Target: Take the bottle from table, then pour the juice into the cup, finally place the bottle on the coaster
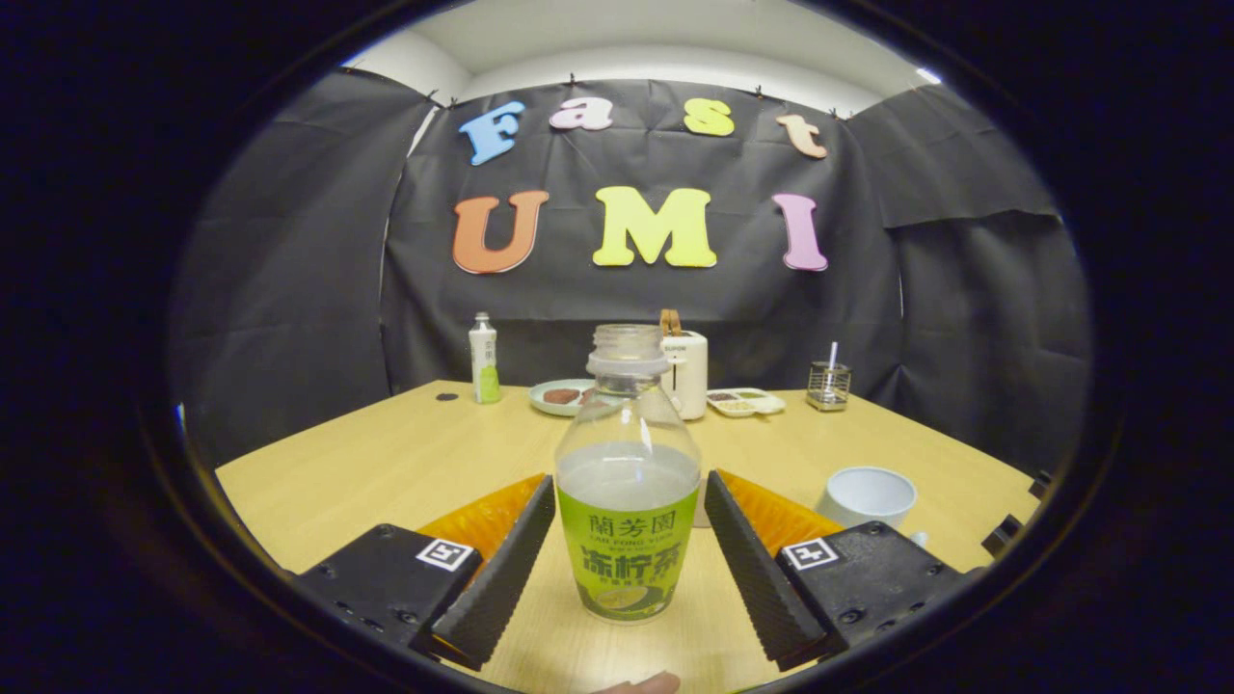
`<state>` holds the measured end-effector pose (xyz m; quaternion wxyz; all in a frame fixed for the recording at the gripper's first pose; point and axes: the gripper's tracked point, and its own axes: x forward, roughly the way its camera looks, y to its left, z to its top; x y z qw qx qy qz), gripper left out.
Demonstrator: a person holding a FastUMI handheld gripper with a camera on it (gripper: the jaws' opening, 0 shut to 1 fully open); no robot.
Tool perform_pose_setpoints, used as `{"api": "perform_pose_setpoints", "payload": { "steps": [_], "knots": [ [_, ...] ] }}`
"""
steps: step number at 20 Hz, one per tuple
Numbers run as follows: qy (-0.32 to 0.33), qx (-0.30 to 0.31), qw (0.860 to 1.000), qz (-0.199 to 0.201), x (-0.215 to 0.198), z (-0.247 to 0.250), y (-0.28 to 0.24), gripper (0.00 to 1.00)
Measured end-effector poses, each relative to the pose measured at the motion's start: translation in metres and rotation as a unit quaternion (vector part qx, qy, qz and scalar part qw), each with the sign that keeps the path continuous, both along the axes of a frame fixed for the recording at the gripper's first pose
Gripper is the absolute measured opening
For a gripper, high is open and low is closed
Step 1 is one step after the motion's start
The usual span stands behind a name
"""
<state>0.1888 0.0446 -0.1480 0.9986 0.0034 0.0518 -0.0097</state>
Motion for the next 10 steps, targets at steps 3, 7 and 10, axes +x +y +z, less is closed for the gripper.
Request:
{"api": "perform_pose_setpoints", "payload": {
  "steps": [3, 7, 10],
  "knots": [
    [-0.020, -0.018, 0.999, -0.022, 0.0023, 0.0062, -0.0052, 0.80],
    [-0.019, 0.000, 1.000, -0.023, -0.0026, 0.0071, -0.0010, 0.79],
    [-0.006, 0.027, 0.999, -0.016, -0.0069, 0.0103, 0.0030, 0.79]
  ]
}}
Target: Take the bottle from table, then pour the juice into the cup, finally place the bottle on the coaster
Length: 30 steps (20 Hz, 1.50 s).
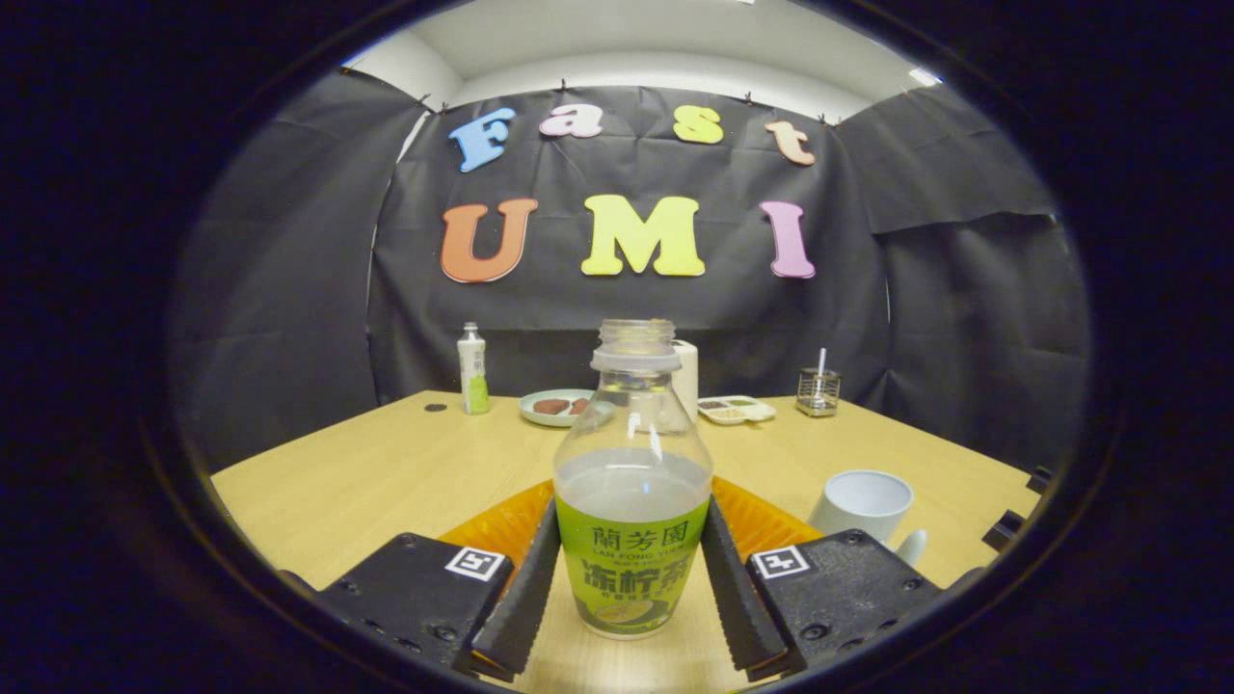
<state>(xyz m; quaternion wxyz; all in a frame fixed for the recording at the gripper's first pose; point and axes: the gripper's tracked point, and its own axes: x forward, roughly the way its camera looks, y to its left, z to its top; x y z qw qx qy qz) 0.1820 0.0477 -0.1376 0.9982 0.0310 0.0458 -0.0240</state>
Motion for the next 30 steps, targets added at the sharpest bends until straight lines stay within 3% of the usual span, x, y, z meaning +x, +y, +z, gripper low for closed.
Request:
{"api": "perform_pose_setpoints", "payload": {
  "steps": [10, 17, 22, 30],
  "knots": [
    [0.012, 0.120, 0.992, 0.044, -0.008, 0.027, 0.008, 0.78],
    [0.003, 0.227, 0.971, 0.073, -0.007, 0.048, 0.002, 0.78],
    [-0.008, 0.315, 0.946, 0.083, -0.006, 0.055, -0.010, 0.78],
    [-0.011, 0.480, 0.873, 0.091, -0.006, 0.063, -0.029, 0.77]
  ]
}}
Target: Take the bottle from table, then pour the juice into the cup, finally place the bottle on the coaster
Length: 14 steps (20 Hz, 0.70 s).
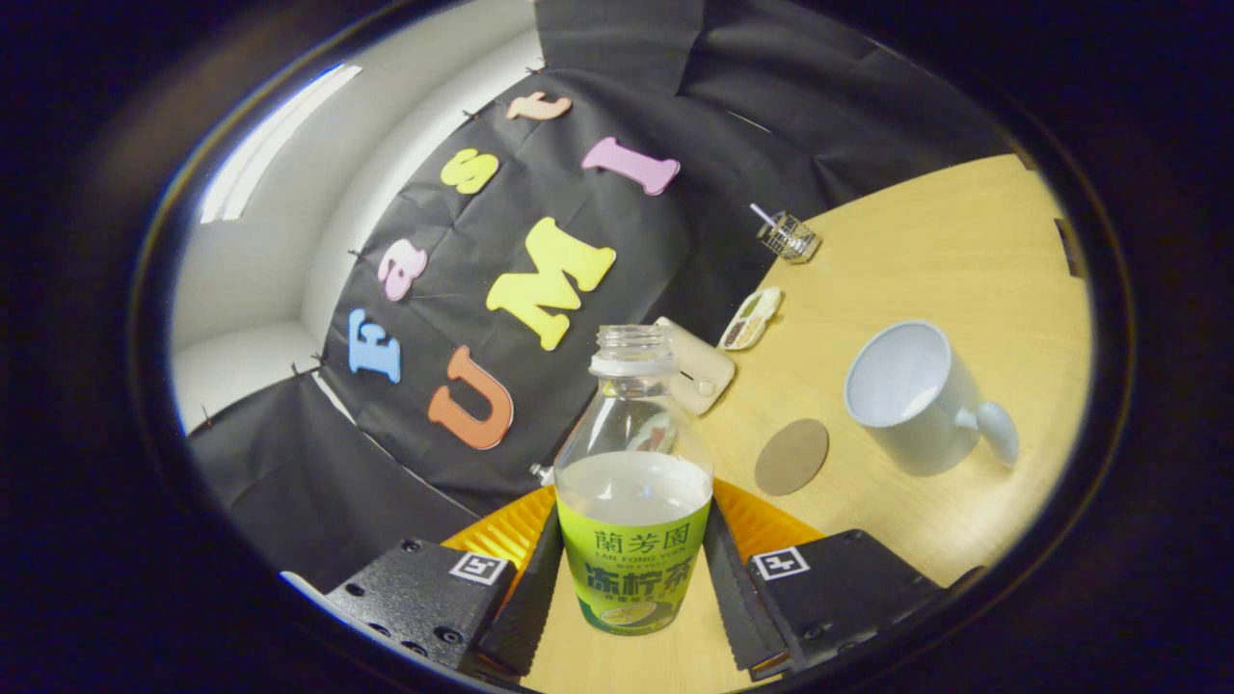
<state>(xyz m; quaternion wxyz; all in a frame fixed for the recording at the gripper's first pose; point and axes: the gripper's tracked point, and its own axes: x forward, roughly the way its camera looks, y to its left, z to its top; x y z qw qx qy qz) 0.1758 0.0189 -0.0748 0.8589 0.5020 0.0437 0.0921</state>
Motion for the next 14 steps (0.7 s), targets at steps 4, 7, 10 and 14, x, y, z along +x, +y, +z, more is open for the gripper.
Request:
{"api": "perform_pose_setpoints", "payload": {
  "steps": [4, 7, 10, 14],
  "knots": [
    [-0.010, 0.063, 0.998, 0.006, 0.001, 0.010, -0.009, 0.77],
    [-0.010, 0.103, 0.995, 0.009, 0.000, 0.016, -0.016, 0.77],
    [-0.004, 0.151, 0.988, 0.013, 0.003, 0.020, -0.018, 0.77],
    [-0.005, 0.229, 0.973, 0.020, 0.005, 0.022, -0.024, 0.77]
  ]
}}
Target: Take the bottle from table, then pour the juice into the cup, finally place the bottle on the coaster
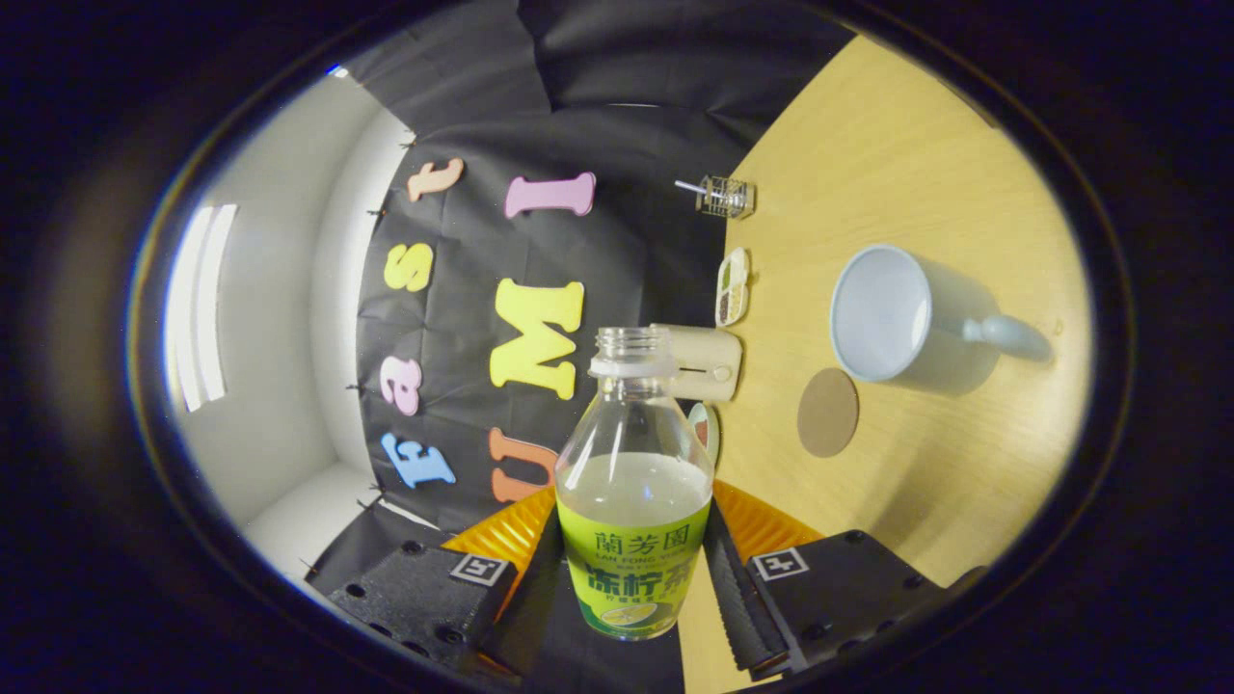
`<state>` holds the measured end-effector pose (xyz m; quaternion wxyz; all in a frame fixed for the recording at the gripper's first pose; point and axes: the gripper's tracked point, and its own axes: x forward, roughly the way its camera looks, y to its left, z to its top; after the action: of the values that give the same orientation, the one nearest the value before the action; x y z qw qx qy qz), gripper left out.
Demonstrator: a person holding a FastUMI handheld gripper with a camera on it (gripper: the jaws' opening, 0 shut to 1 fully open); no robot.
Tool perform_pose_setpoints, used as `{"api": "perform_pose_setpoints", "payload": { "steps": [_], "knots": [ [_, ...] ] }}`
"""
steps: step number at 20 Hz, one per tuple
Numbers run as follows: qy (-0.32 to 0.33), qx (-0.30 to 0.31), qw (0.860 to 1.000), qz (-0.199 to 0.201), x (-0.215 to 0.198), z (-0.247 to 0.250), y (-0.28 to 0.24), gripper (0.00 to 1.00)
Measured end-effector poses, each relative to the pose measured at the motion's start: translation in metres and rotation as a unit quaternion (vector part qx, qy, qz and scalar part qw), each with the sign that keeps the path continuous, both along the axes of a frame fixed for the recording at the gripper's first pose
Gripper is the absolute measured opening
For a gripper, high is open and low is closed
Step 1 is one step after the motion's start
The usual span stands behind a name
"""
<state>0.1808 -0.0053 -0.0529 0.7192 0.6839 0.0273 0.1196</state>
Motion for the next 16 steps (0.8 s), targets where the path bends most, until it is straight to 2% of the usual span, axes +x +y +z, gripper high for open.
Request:
{"api": "perform_pose_setpoints", "payload": {
  "steps": [4, 9, 16],
  "knots": [
    [0.008, 0.071, 0.997, 0.012, 0.003, -0.001, 0.000, 0.77],
    [0.011, 0.101, 0.995, 0.012, 0.005, 0.001, -0.005, 0.77],
    [0.001, 0.173, 0.985, 0.018, 0.001, 0.017, -0.023, 0.77]
  ]
}}
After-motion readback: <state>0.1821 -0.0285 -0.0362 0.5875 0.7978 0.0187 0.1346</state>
